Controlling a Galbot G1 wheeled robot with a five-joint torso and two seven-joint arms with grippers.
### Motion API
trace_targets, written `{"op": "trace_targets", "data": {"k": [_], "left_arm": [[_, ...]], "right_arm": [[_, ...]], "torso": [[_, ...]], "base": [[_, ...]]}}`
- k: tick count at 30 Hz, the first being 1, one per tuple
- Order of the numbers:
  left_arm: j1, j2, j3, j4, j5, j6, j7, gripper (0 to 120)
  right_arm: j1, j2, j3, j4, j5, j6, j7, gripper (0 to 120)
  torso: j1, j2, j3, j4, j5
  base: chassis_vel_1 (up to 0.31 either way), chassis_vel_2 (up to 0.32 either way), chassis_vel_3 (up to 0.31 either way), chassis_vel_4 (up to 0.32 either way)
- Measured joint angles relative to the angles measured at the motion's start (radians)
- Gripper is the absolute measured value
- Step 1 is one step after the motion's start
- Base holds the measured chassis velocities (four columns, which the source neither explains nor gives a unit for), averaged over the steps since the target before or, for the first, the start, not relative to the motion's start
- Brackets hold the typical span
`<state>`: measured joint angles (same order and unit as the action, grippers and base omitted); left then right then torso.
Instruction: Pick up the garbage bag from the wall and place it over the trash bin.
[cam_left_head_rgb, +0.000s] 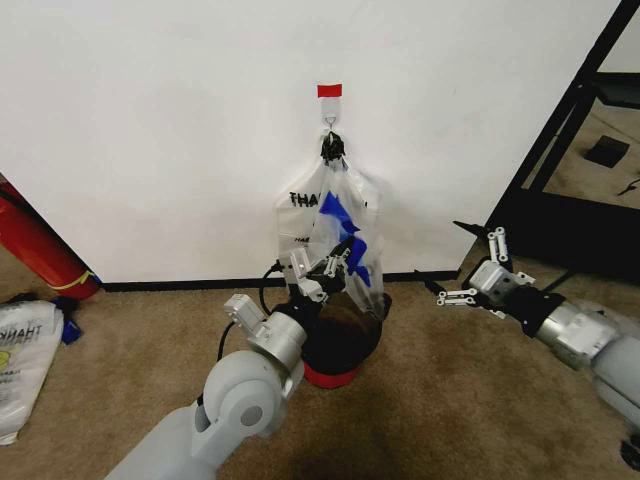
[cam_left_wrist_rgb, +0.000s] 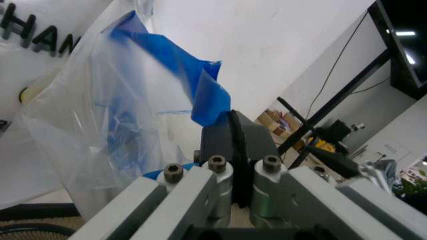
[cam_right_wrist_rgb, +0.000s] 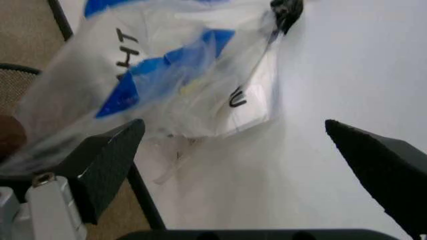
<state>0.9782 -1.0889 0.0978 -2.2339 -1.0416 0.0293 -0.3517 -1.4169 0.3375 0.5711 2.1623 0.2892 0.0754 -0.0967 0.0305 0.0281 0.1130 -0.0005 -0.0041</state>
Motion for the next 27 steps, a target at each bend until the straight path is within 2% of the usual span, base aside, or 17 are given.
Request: {"op": "trace_targets", "data": {"k": [1,3,5,7,12,16,18,22,27], "left_arm": [[0.0,0.0,0.0,0.0,0.0,0.0,0.0,0],[-0.001,0.006,-0.008,0.004,0.001,0.0,-0.001,0],[-0.005,0.014,-0.016,0.009,0.001,0.0,-0.001,0],[-0.008,0.019,-0.022,0.015,0.0,0.0,-0.001,0],[-0.008,0.03,-0.026,0.019,-0.001,-0.001,-0.001,0],[-0.005,0.025,-0.027,0.021,0.0,-0.001,-0.002,0],[-0.005,0.017,-0.028,0.027,0.0,0.0,-0.003,0],[-0.006,0.009,-0.027,0.032,0.001,0.0,-0.003,0],[0.0,0.003,-0.027,0.032,0.003,0.0,-0.003,0]], "right_arm": [[0.0,0.0,0.0,0.0,0.0,0.0,0.0,100],[0.13,0.015,-0.129,-0.066,0.045,0.026,-0.017,100],[0.26,0.065,-0.246,-0.12,0.085,0.034,-0.038,100],[0.364,0.147,-0.331,-0.165,0.119,0.034,-0.063,100],[0.442,0.238,-0.419,-0.174,0.115,0.026,-0.101,100],[0.447,0.243,-0.438,-0.157,0.084,0.022,-0.111,100],[0.466,0.245,-0.467,-0.16,0.017,0.021,-0.113,100],[0.515,0.25,-0.524,-0.176,-0.065,0.02,-0.113,100],[0.641,0.25,-0.626,-0.186,-0.212,0.025,-0.133,100]], "torso": [[0.0,0.0,0.0,0.0,0.0],[0.0,0.0,0.0,-0.0005,0.0],[0.0,0.0,0.0,-0.0004,0.0002],[0.0,0.0,0.0,0.0,0.0005],[0.0,0.0,0.0,0.0,0.0],[0.0,0.0,0.0,-0.0006,-0.0001],[0.0,0.0,0.0,-0.0009,-0.0001],[0.0,0.0,0.0,-0.0003,0.0002],[0.0,0.0,0.0,-0.0004,0.0002]], "base": [[0.0,0.0,0.0,0.0],[0.0,0.0,0.0,0.0],[0.0,0.0,0.0,0.0],[0.0,0.0,0.0,0.0],[0.0,0.0,0.0,0.0],[0.0,0.0,0.0,0.0],[0.0,0.0,0.0,0.0],[0.0,0.0,0.0,0.0],[0.0,0.0,0.0,0.0]]}}
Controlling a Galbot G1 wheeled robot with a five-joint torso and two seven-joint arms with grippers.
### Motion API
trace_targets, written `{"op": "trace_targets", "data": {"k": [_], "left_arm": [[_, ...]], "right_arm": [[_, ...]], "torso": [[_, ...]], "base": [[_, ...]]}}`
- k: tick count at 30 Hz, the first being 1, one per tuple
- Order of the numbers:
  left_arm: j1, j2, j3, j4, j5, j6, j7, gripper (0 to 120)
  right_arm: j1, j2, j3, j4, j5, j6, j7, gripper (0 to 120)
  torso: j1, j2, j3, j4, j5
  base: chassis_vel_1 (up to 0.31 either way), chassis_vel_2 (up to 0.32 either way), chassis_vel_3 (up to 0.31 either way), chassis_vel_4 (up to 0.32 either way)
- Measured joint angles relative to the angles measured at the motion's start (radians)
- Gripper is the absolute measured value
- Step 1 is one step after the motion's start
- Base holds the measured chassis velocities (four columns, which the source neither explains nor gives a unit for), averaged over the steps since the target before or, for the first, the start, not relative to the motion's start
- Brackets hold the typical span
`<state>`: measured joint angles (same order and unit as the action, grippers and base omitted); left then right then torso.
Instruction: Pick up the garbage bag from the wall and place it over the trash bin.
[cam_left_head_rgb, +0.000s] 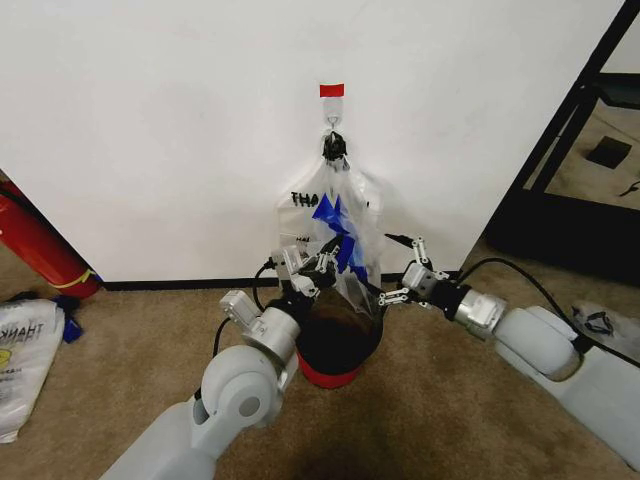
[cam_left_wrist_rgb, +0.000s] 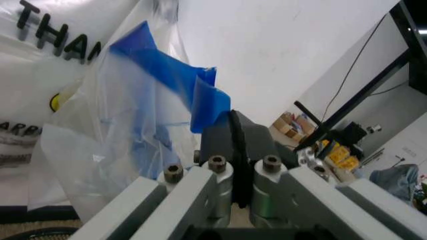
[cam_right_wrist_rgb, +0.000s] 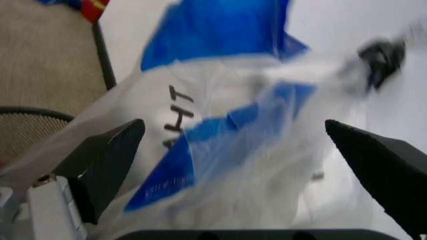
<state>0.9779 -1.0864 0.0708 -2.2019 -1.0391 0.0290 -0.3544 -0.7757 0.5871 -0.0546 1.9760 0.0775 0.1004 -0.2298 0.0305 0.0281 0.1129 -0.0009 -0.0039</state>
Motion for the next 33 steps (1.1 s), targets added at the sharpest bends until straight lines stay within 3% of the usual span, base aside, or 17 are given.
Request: {"op": "trace_targets", "data": {"k": [11,17,33], "left_arm": [[0.026,-0.004,-0.015,-0.019,0.003,0.0,0.003,0],[0.024,-0.005,-0.015,-0.022,0.003,0.0,0.005,0],[0.022,-0.01,-0.015,-0.023,0.001,-0.001,0.005,0]], "right_arm": [[0.14,-0.021,-0.15,-0.005,-0.018,-0.11,-0.057,98],[0.169,-0.013,-0.19,-0.025,-0.005,-0.186,-0.069,75],[0.222,0.003,-0.238,-0.055,0.005,-0.244,-0.071,20]], "torso": [[0.0,0.0,0.0,0.0,0.0],[0.0,0.0,0.0,0.0,0.0001],[0.0,0.0,0.0,0.0,0.0]], "base": [[0.0,0.0,0.0,0.0],[0.0,0.0,0.0,0.0],[0.0,0.0,0.0,0.0]]}}
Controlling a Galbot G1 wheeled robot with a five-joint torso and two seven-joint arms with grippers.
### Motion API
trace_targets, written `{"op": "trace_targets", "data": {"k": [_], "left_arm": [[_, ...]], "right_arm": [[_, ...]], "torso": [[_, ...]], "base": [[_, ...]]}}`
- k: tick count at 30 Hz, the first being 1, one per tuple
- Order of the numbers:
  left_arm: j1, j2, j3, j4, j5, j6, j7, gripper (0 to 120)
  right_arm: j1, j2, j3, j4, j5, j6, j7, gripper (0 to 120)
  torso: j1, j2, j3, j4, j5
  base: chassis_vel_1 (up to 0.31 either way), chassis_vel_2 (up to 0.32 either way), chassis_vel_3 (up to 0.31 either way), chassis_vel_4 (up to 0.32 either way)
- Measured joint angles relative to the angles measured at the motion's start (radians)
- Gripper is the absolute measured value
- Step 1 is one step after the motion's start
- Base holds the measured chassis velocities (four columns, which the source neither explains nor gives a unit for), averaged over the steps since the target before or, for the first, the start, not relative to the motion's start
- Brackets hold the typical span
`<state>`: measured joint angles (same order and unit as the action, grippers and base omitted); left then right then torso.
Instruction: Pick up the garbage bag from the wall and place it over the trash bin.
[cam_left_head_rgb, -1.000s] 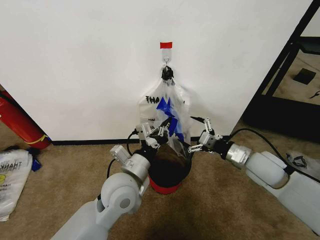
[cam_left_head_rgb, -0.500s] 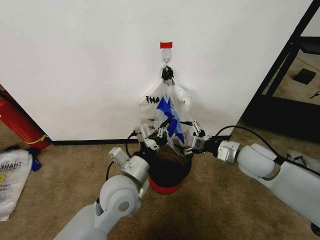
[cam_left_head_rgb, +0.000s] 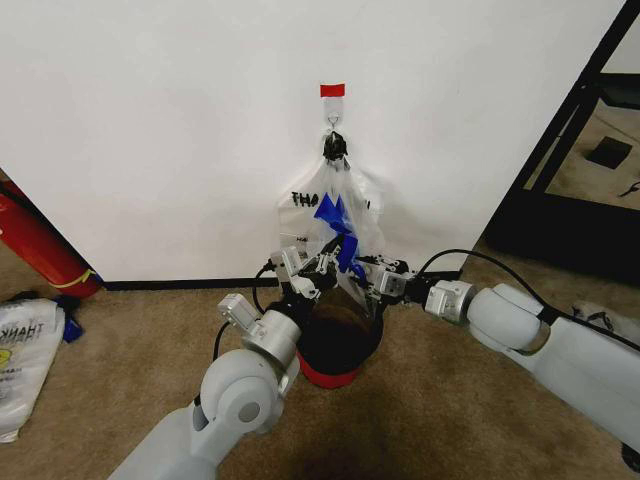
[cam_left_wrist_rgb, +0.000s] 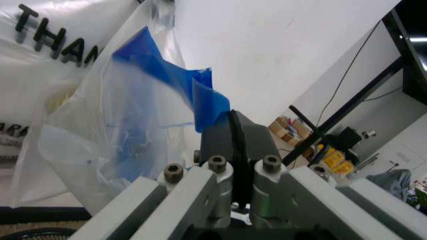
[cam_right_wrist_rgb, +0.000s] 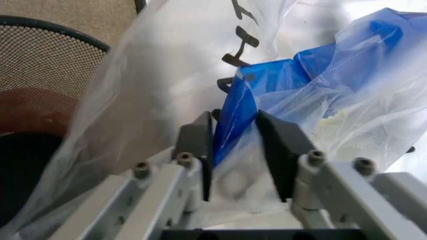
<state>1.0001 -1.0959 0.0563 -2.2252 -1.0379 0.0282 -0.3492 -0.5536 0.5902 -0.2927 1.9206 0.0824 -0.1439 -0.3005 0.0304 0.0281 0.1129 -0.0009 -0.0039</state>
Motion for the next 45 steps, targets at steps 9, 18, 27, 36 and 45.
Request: {"op": "trace_targets", "data": {"k": [9,18,27,36,45], "left_arm": [[0.021,0.009,-0.018,-0.003,0.003,-0.002,0.001,0],[0.12,0.032,-0.111,-0.026,0.034,-0.019,0.002,0],[0.19,0.027,-0.137,-0.082,0.066,-0.022,-0.007,0],[0.281,0.04,-0.159,-0.152,0.089,-0.023,-0.007,0],[0.423,0.039,-0.164,-0.213,0.163,-0.044,0.009,0]], "right_arm": [[-0.148,0.005,0.187,0.041,0.064,0.022,0.061,0],[-0.382,0.096,0.361,0.069,0.323,0.17,0.303,0],[-0.524,0.356,0.457,0.128,0.61,0.211,0.452,0],[-0.691,0.445,0.559,0.191,0.708,0.252,0.421,0],[-0.954,0.455,0.653,0.307,0.617,0.323,0.357,0]], "torso": [[0.0,0.0,0.0,0.0005,0.0003],[0.0,0.0,0.0,0.0009,-0.0009],[0.0,0.0,0.0,-0.0002,-0.0003],[0.0,0.0,0.0,0.0003,-0.0001],[0.0,0.0,0.0,0.0001,-0.0001]], "base": [[0.0,0.0,0.0,0.0],[0.0,0.0,0.0,0.0],[0.0,0.0,0.0,0.0],[0.0,0.0,0.0,0.0],[0.0,0.0,0.0,0.0]]}}
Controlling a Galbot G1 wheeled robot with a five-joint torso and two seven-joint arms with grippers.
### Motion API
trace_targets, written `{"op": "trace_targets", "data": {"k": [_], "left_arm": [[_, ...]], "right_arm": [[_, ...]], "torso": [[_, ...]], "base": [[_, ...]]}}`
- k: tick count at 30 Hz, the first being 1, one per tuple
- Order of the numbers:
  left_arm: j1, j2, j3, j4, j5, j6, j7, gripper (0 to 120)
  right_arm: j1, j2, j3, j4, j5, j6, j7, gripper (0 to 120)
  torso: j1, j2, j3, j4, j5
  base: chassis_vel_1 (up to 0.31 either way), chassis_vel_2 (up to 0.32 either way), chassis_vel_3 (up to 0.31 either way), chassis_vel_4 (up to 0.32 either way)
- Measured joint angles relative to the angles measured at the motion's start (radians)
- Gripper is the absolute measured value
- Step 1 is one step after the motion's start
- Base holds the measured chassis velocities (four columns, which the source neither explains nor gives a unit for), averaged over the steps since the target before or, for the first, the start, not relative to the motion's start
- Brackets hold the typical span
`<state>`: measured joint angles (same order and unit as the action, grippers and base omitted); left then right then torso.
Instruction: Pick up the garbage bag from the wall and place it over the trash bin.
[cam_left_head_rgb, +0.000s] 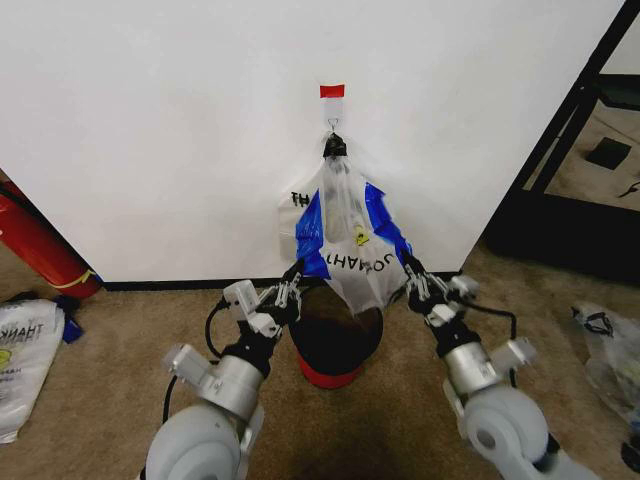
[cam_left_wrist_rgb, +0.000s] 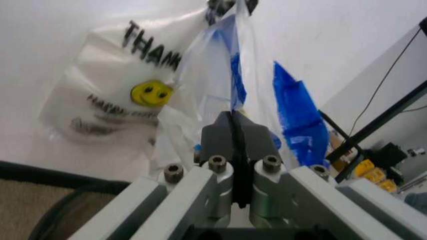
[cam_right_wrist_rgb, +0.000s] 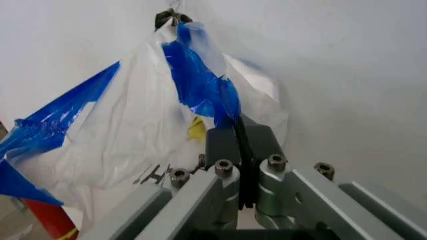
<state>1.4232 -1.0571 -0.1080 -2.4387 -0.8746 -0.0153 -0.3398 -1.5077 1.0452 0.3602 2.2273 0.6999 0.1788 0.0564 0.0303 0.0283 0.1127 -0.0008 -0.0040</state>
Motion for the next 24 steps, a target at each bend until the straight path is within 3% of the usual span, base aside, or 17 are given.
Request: {"op": "trace_targets", "data": {"k": [14,19,24], "left_arm": [[0.186,-0.002,-0.002,-0.045,0.101,-0.04,0.019,0],[0.186,0.002,-0.006,-0.062,0.115,-0.047,0.021,0],[0.127,0.006,-0.021,-0.064,0.086,-0.04,0.021,0]], "right_arm": [[-0.226,0.033,0.091,0.064,-0.048,0.069,-0.055,0],[-0.218,0.042,0.103,0.123,-0.043,0.06,-0.045,0],[-0.101,0.041,0.078,0.203,-0.017,-0.004,0.013,0]], "torso": [[0.0,0.0,0.0,-0.0002,0.0001],[0.0,0.0,0.0,-0.0001,0.0],[0.0,0.0,0.0,0.0001,0.0]], "base": [[0.0,0.0,0.0,0.0],[0.0,0.0,0.0,0.0],[0.0,0.0,0.0,0.0]]}}
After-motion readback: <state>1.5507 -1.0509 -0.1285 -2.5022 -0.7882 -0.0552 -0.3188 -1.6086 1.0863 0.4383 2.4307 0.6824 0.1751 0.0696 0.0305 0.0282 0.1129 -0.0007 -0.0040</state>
